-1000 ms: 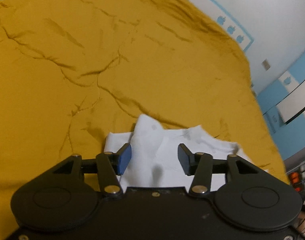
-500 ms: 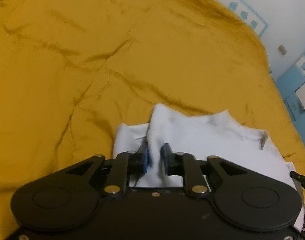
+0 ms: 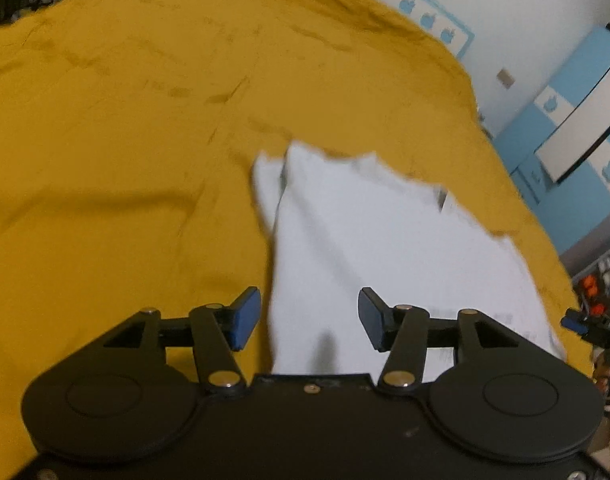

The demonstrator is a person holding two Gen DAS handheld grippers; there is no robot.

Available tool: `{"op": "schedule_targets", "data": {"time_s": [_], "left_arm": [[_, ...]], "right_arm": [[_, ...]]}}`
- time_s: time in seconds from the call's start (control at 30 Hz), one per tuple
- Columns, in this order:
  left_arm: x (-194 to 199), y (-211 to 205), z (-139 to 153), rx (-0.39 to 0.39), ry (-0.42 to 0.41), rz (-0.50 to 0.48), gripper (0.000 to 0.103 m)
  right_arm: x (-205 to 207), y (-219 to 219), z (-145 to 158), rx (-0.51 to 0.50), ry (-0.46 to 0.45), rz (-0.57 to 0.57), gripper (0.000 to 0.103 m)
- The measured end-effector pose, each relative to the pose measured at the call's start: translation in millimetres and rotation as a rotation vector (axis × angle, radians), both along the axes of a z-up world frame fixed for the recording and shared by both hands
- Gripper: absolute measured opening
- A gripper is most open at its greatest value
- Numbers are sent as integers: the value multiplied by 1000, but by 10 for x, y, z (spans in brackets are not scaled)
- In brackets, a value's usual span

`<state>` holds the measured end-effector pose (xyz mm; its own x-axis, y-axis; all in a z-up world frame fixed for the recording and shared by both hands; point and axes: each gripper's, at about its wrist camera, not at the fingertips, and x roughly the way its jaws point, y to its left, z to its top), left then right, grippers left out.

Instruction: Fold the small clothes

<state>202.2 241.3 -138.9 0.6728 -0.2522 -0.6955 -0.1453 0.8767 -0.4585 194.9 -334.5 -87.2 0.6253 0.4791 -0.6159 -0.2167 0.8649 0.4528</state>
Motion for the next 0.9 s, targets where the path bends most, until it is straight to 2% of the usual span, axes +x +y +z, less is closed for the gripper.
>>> {"op": "schedule_targets", "data": {"time_s": [0.07,0.17,0.23,0.33,0.37,0.4,0.47,0.57,0.63,0.7,0.8,0.83,0.9], "left_arm": [[-88,33,-125,-27,26,24,50],[-216,72,-229,-97,-1,52,37],[-280,78,-256,-115,-19,45,19],[-266,41,-309,-124,-16,45,7],[-274,37,-311,-133,-10,47,6],[-267,28,-309,-138,-7,58,5],[-315,26,-281,-152,-16,72,4],[-445,75,-122,-162,-55,77,4],[-509,98,35,-152,-87,42,4],[-535,52,128,-113,-79,-7,4],[-473,-14,-78,-63,21,-27,4],[-460,-5,-203,-71,53,-21,5],[-483,63,-413,-134,60,9,7]], "right_arm": [[-108,-47,-60,-19,13,-7,61],[-189,-48,-128,-15,19,-23,61],[-217,-7,-153,-17,2,-25,61],[-177,42,-194,-8,14,-22,58],[-163,59,-204,-7,19,-20,43],[-155,90,-205,-15,20,-15,36],[-167,138,-204,-60,15,-18,8],[-252,42,-112,-14,-8,-49,7],[-333,-28,26,-8,-47,-47,5],[-391,-58,128,-27,-65,-19,5],[-353,-74,-3,-67,-25,-7,4],[-319,-80,-107,-68,4,-12,4],[-262,-107,-333,-49,53,-25,4]]}}
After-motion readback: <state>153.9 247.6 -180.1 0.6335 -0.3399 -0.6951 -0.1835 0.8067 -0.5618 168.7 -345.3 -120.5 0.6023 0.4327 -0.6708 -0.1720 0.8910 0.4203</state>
